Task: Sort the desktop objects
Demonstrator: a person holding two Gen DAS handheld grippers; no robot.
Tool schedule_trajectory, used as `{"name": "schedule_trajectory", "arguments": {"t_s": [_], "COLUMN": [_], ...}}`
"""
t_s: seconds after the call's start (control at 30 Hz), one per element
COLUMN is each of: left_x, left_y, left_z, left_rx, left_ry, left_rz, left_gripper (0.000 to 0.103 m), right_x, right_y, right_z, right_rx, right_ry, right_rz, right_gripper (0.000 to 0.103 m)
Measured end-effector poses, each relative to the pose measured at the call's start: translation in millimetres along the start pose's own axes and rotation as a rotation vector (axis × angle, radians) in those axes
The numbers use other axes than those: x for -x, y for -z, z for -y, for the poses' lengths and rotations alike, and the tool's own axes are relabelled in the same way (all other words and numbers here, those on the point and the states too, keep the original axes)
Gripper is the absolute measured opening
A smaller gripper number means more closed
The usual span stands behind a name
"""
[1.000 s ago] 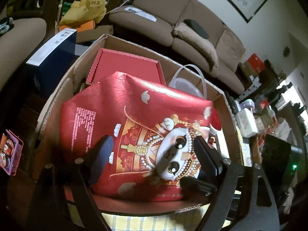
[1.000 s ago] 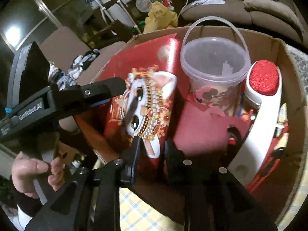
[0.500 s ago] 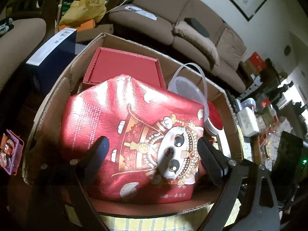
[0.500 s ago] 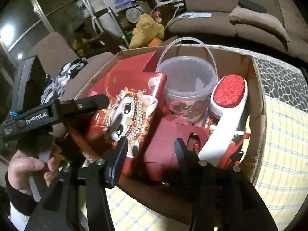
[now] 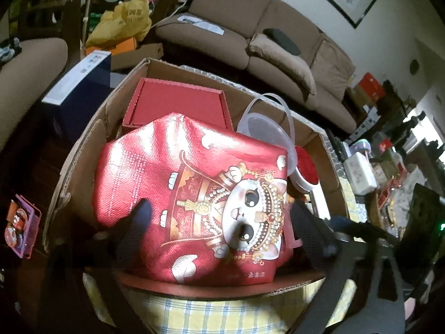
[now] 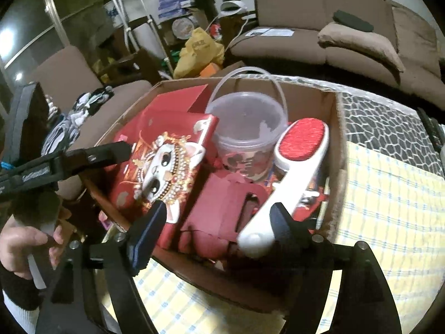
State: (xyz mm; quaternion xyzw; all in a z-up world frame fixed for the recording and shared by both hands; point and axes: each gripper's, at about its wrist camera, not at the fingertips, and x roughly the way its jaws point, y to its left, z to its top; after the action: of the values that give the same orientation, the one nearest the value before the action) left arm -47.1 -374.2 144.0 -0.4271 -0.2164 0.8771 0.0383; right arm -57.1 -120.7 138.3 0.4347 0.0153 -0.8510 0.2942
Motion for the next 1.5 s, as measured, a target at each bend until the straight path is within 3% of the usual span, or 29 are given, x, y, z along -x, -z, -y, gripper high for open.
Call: {"name": "schedule_trajectory", "arguments": {"t_s": [0.23,0.43,0.53,0.67,1.0,1.5], "left_x": [17,27,31,41,61,46], "left_y": [13,27,36,48,78,123], "left_z": [17,30,31,34,43,69], "left_rx": [-0.044,-0.101,-0.098,-0.123,-0.198,-0.293], "left_ry": [-0.016,-0.089,-0.074,-0.057,-0.115,-0.168], "left_rz": [0.040,0.087,0.097,0.123,0.181,0.152], "left_gripper": [0.103,0.103,0.103,0.103,0.103,0.103], "right_x": [31,59,71,82,98,102], "right_y": [13,35,48,63,100,142], "right_z": [6,15,21,31,52,91], "right_rx": [0.019,0.004,-0.005,-0.030,-0.092,-0.189], "right_ry": [0.028,0.059,0.082,0.151,0.232,0.331], "right_rz": [0.033,0.095,0.129,0.172,0.203,0.172], "right_gripper": [0.085,0.091,0.101,0.101,0.102,0.102]}}
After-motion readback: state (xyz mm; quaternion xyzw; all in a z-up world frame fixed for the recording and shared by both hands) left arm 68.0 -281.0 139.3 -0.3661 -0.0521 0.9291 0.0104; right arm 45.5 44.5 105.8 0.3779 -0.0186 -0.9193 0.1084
